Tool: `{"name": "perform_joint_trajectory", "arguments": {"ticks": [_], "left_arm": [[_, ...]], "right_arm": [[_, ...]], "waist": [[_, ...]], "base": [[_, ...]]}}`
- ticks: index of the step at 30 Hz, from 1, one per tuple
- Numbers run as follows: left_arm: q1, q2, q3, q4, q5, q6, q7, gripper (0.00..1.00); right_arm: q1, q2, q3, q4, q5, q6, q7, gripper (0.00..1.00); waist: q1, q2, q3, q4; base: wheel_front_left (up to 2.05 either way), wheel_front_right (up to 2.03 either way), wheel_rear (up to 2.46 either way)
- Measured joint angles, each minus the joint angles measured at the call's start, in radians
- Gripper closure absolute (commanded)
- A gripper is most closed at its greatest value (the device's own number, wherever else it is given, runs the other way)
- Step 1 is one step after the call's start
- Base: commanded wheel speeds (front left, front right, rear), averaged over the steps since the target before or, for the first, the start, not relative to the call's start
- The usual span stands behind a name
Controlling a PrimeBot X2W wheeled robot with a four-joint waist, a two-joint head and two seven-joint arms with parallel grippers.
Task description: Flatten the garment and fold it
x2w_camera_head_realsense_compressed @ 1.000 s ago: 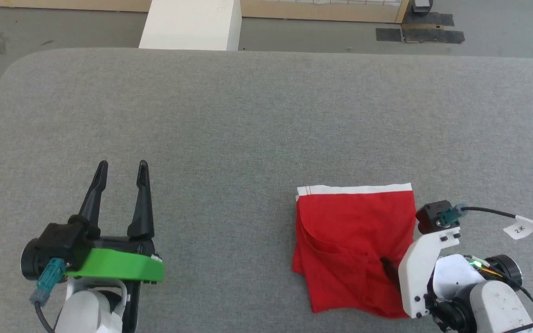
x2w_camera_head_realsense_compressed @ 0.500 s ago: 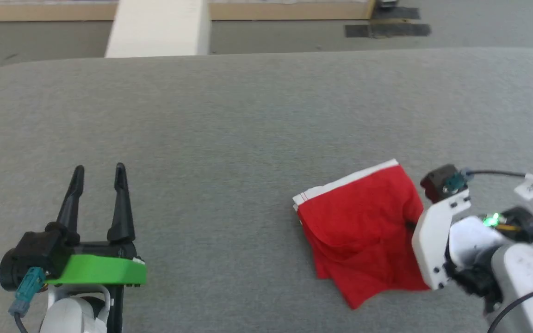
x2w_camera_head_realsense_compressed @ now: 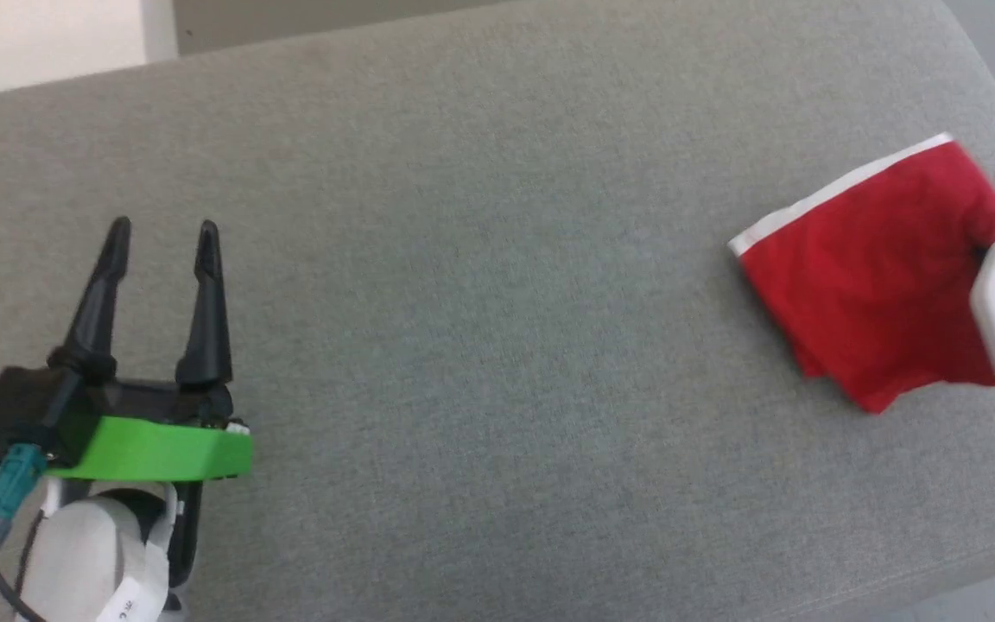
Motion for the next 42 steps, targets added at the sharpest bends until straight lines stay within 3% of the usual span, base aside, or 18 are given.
{"name": "perform_joint_trajectory", "arguments": {"ticks": [8, 15, 16, 17, 22, 29, 37, 42], "left_arm": [[-0.016, 0.061, 0.026, -0.092, 0.006, 0.0, 0.069, 0.0], [-0.027, 0.091, 0.031, -0.147, 0.007, -0.002, 0.111, 0.0], [-0.027, 0.093, 0.032, -0.152, 0.007, -0.002, 0.114, 0.0], [-0.027, 0.095, 0.033, -0.155, 0.007, -0.002, 0.114, 0.0], [-0.027, 0.095, 0.031, -0.149, 0.005, -0.001, 0.116, 0.0], [-0.025, 0.057, 0.016, -0.086, -0.006, 0.011, 0.062, 0.0], [-0.018, 0.016, 0.034, -0.009, -0.031, 0.042, 0.002, 0.0], [-0.015, -0.006, 0.041, 0.022, -0.043, 0.063, -0.016, 0.0]], "right_arm": [[-0.07, -0.038, -0.132, 0.152, -0.08, 0.0, -0.114, 1.0], [-0.113, 0.06, -0.374, 0.295, -0.213, 0.0, -0.15, 1.0], [-0.114, 0.076, -0.402, 0.301, -0.24, 0.0, -0.165, 0.93], [-0.118, 0.095, -0.427, 0.304, -0.262, 0.0, -0.184, 0.0], [-0.138, 0.143, -0.507, 0.318, -0.341, 0.0, -0.239, 0.0], [-0.17, 0.137, -0.551, 0.24, -0.342, 0.0, -0.308, 0.0], [-0.22, 0.144, -0.424, 0.073, -0.23, 0.0, -0.503, 0.0], [-0.225, 0.256, -0.353, -0.028, -0.207, 0.0, -0.648, 0.0]], "waist": [[0.0002, 0.0, 0.144, -0.026], [0.0003, 0.0, 0.251, -0.034], [0.0003, 0.0, 0.262, -0.034], [0.0003, 0.0, 0.273, -0.035], [0.0003, 0.0, 0.29, -0.031], [0.0002, 0.0, 0.23, -0.023], [0.0, 0.0, 0.101, 0.009], [0.0, 0.0, 0.023, 0.039]], "base": [[0.0, 0.0, 0.0], [0.0, 0.0, 0.0], [0.0, 0.0, 0.0], [0.0, 0.0, 0.0], [0.0, 0.0, 0.0], [0.0, 0.0, 0.0], [0.0, 0.0, 0.0], [0.0, 0.0, 0.0]]}}
